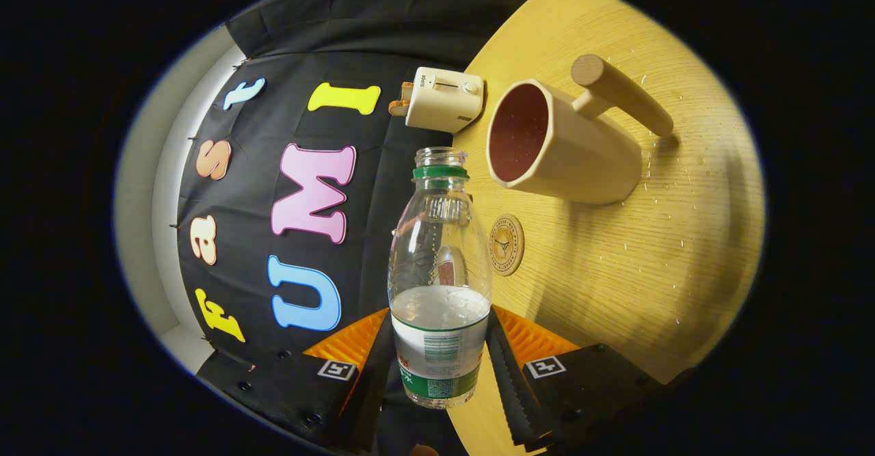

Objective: Take the bottle from table, then pour the juice into the cup, finally place the bottle on the coaster

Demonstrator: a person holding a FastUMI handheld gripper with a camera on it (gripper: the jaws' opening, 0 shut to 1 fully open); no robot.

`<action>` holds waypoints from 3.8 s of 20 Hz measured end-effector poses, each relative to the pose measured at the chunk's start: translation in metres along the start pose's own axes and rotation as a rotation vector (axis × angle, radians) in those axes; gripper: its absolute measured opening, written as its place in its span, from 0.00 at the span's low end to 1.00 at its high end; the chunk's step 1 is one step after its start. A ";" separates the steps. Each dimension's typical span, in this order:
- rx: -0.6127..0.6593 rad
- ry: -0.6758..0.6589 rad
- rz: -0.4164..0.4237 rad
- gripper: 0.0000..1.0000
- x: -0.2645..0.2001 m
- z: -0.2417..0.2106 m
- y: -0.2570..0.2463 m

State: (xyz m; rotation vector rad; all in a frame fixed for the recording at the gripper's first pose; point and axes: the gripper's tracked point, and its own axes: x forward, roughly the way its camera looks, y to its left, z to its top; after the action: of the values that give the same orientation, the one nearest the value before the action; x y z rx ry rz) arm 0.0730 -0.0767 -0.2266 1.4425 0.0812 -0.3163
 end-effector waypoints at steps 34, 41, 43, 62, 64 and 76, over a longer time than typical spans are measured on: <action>0.346 0.048 0.044 0.74 -0.013 0.023 0.021; 0.382 0.055 0.061 0.74 -0.012 0.023 0.033; 0.400 0.057 0.063 0.74 -0.015 0.022 0.033; 0.548 0.050 0.096 0.75 -0.014 0.032 0.061; 0.572 0.046 0.095 0.74 -0.013 0.034 0.061; 0.731 0.019 0.133 0.74 -0.016 0.059 0.077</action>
State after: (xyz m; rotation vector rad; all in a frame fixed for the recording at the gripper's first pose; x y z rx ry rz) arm 0.0704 -0.1246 -0.1405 2.1638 -0.1301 -0.2303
